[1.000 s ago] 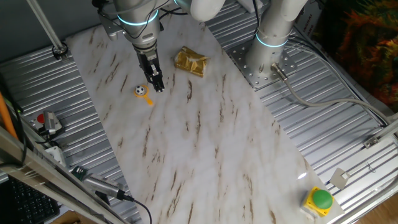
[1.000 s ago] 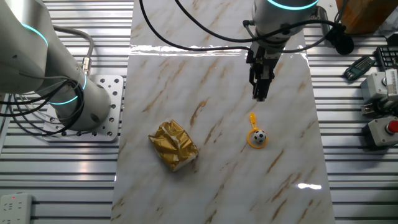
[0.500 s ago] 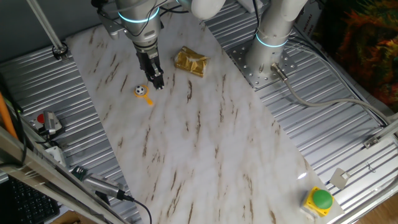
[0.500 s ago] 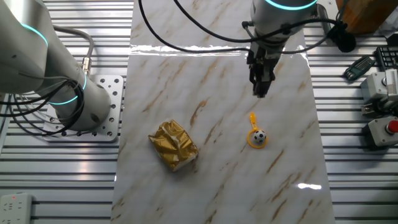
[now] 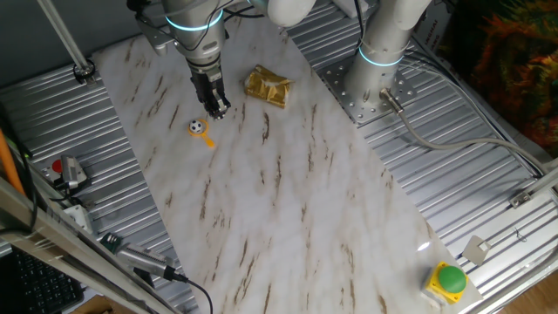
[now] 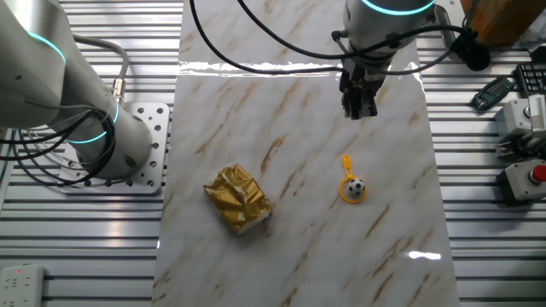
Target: Remove the bubble ring from the ball
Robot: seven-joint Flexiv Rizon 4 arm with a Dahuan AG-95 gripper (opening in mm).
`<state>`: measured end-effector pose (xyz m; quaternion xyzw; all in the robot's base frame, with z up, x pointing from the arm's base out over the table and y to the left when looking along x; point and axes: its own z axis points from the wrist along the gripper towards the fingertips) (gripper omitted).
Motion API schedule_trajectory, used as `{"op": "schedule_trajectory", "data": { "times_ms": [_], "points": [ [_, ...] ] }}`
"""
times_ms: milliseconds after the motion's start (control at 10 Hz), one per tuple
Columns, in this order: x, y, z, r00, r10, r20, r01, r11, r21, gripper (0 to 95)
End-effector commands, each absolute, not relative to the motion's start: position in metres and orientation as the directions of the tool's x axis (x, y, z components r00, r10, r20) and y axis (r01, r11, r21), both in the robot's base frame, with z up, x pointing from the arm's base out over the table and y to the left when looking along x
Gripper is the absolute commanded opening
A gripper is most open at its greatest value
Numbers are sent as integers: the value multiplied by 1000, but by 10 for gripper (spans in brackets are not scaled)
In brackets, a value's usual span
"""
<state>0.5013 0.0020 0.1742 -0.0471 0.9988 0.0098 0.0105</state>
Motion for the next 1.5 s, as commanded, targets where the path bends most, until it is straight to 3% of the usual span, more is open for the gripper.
{"op": "schedule_trajectory", "data": {
  "times_ms": [100, 1500],
  "points": [
    [499, 3, 176, -996, -89, -22, -90, 996, 15, 0],
    [497, 5, 183, -996, -93, -18, -93, 995, 23, 0]
  ]
}}
